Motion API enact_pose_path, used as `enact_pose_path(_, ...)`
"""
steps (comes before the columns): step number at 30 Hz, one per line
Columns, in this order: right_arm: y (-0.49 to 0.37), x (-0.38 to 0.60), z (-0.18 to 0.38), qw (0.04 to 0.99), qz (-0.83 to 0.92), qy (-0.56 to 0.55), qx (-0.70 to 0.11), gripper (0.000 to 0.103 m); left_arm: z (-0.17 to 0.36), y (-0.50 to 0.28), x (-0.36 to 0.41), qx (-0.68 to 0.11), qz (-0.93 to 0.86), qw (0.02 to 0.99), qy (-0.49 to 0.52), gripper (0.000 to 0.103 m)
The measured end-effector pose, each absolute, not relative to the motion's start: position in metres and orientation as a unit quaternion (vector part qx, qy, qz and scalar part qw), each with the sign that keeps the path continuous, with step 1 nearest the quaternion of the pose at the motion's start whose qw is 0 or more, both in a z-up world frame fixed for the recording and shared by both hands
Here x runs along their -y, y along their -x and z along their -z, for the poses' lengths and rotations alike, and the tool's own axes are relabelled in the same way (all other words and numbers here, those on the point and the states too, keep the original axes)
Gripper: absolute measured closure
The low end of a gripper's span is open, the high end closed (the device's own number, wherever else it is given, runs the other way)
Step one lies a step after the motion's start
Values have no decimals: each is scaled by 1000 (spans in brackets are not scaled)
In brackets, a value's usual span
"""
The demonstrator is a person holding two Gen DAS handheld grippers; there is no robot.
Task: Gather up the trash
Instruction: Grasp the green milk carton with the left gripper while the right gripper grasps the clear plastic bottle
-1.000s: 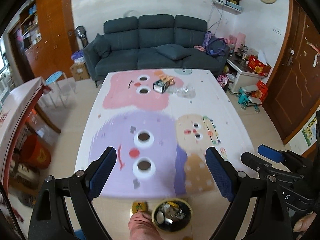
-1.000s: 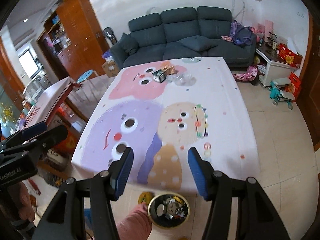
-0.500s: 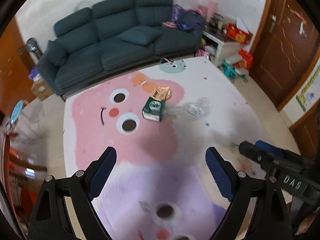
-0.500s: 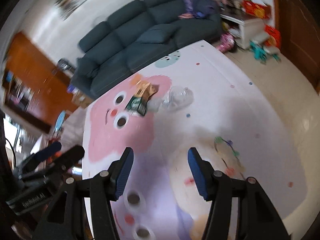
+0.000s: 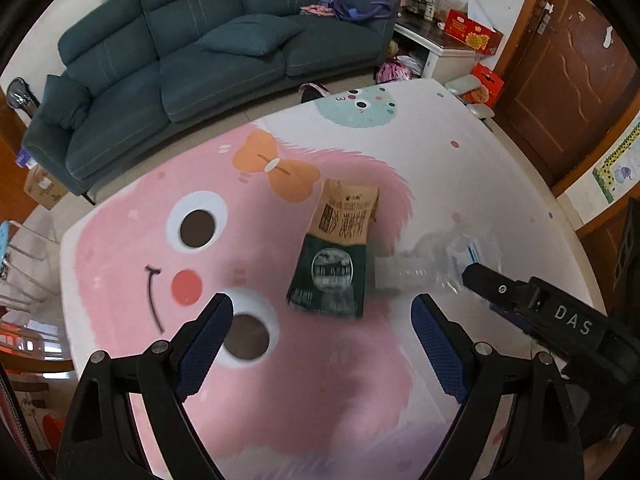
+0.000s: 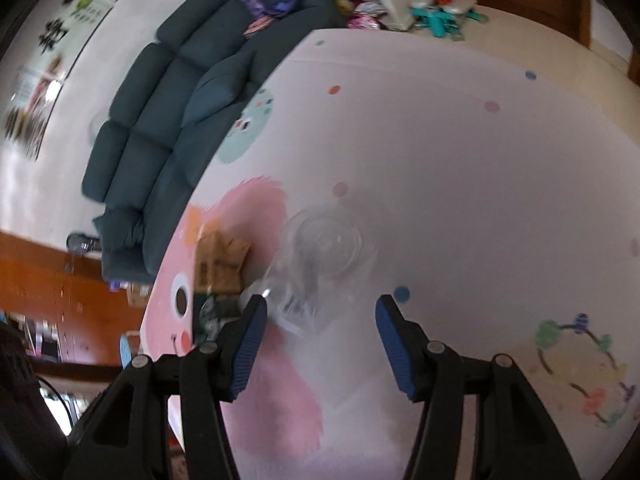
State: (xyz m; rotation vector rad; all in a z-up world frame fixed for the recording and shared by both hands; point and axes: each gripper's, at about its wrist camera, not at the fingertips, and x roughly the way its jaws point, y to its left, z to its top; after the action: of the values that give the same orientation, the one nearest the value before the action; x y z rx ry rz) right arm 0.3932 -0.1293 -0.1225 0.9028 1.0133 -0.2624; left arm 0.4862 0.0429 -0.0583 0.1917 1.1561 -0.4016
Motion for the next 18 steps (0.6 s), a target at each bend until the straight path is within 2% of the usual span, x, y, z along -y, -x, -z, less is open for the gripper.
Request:
enact_pose_path(5, -405, 132, 135, 766, 137, -421, -466, 47, 81, -509, -32, -560, 192, 801, -86, 14)
enact_pose_path(6, -408, 133, 136, 770, 139, -414, -466, 53, 84, -511, -31, -562, 191, 800, -85, 14)
enact_pose_path(7, -409, 133, 136, 771, 141, -408, -467, 64, 88, -515, -29, -565, 190, 799, -84, 14)
enact_pose_path(14, -404, 145, 131, 782, 150, -386, -466, 65, 103, -536, -22, -578, 187, 792, -64, 14)
enact_pose_path(16, -401, 147, 130, 784, 151, -378, -468, 65, 107, -538, -22, -581, 183, 790, -62, 20)
enact_pose_path(18, -398, 147, 130, 788, 148, -369, -471, 65, 111, -541, -19, -588, 182, 786, -62, 36)
